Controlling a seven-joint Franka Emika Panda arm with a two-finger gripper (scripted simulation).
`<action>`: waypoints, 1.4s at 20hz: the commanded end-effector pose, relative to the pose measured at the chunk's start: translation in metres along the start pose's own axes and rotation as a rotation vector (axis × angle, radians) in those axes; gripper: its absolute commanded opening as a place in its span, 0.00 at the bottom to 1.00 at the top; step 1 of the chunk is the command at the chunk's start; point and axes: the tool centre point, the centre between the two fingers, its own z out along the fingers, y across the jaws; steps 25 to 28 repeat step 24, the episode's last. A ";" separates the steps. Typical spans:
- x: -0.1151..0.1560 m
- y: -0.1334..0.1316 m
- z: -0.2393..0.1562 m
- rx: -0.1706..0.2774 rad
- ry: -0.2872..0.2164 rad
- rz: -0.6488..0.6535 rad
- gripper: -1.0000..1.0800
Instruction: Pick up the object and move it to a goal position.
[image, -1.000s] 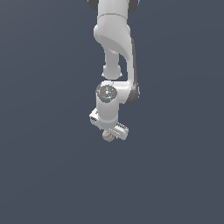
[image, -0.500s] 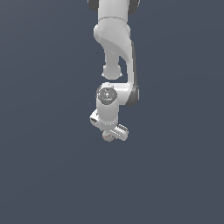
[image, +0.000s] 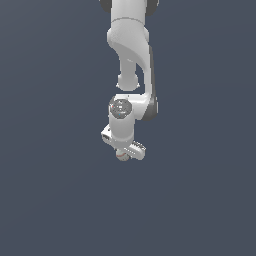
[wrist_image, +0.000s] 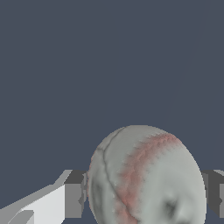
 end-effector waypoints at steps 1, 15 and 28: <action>0.005 0.008 -0.008 0.001 0.003 0.002 0.00; 0.056 0.118 -0.091 0.002 0.002 0.002 0.00; 0.070 0.143 -0.110 0.001 0.003 0.002 0.00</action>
